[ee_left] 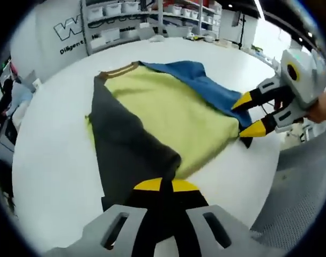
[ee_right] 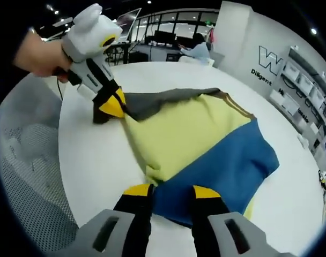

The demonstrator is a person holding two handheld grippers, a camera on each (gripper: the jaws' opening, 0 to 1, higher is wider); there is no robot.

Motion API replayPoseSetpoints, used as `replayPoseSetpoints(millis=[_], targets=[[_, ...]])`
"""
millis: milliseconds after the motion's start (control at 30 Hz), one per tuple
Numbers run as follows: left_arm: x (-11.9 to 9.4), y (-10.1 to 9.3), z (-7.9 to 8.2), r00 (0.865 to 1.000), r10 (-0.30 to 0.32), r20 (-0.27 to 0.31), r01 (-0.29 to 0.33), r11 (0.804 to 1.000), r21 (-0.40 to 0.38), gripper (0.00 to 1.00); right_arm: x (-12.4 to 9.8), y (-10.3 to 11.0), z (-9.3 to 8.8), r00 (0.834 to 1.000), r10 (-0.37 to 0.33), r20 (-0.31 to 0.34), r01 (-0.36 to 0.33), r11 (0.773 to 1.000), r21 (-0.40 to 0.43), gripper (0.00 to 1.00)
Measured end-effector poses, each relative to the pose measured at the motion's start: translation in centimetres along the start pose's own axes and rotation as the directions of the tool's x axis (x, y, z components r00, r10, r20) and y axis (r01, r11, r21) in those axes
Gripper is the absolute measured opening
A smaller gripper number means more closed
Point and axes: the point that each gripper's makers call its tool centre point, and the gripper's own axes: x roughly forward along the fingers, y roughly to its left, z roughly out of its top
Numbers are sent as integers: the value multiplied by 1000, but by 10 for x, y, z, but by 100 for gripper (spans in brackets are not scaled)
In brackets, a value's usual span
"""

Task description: Fold the garment on the visible template until the final outline fits inside the template.

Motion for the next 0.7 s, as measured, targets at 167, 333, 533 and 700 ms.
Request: replayPoseSetpoints(millis=[167, 333, 533, 700], targets=[[-9, 5, -1, 1000, -22, 12, 22, 999, -31, 5, -9, -3, 6, 999, -8, 42, 8, 1000, 11, 0], [-21, 20, 0, 999, -31, 34, 34, 997, -74, 4, -20, -16, 9, 997, -20, 68, 14, 996, 84, 0], [-26, 42, -5, 999, -30, 37, 34, 991, -127, 3, -31, -22, 10, 995, 42, 90, -58, 982, 179, 0], [-28, 43, 3, 996, -45, 75, 57, 985, -163, 3, -42, -38, 13, 993, 14, 116, -37, 980, 195, 0]])
